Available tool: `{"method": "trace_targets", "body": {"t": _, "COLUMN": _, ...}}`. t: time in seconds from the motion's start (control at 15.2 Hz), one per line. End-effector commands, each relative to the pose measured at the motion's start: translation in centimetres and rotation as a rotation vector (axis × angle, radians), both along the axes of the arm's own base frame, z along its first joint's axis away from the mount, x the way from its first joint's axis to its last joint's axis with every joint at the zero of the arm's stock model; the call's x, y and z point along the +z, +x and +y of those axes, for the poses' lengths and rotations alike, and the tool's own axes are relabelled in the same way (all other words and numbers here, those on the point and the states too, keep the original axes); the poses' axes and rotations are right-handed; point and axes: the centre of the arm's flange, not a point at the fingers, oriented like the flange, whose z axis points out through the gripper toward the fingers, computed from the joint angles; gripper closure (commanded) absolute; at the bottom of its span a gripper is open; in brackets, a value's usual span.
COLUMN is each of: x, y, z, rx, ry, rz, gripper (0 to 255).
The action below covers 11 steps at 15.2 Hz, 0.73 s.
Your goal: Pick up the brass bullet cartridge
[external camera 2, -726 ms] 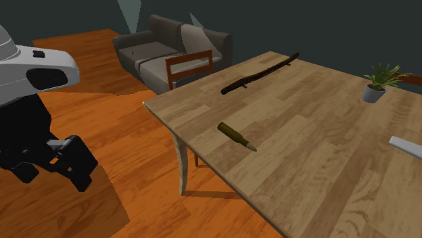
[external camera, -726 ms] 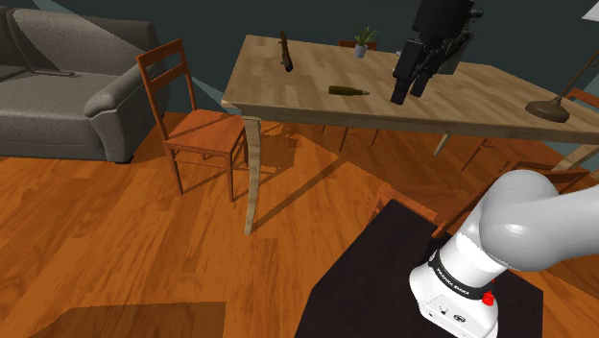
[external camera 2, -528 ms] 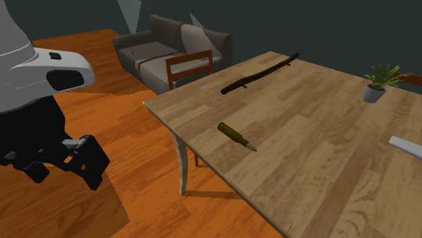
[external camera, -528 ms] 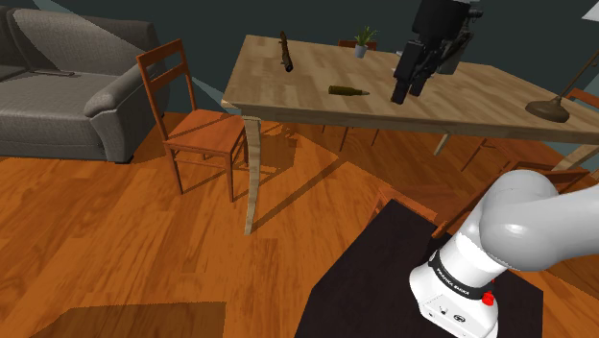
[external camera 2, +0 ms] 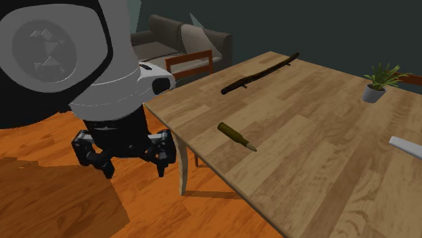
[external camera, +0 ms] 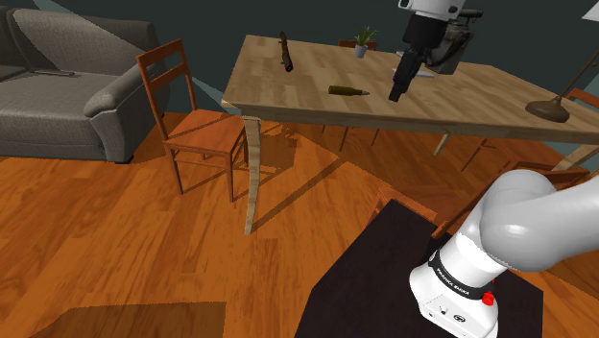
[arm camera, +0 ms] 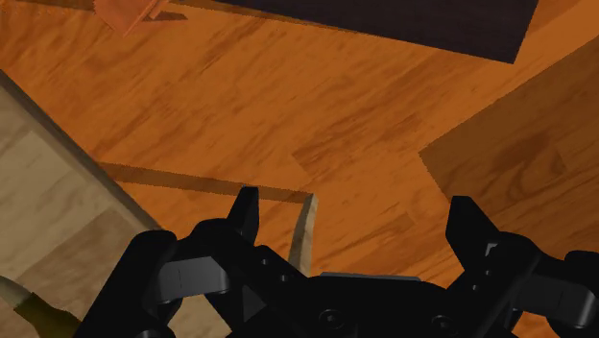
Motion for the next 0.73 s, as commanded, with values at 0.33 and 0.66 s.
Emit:
{"method": "trace_targets", "body": {"t": 0.33, "x": -2.3, "y": 4.8, "z": -7.5, "rx": 0.166, "ry": 0.007, "rz": -0.03, "gripper": 0}}
{"method": "trace_targets", "body": {"t": 0.66, "x": -4.1, "y": 9.1, "z": -12.2, "rx": 0.282, "ry": 0.012, "rz": -0.051, "gripper": 0}}
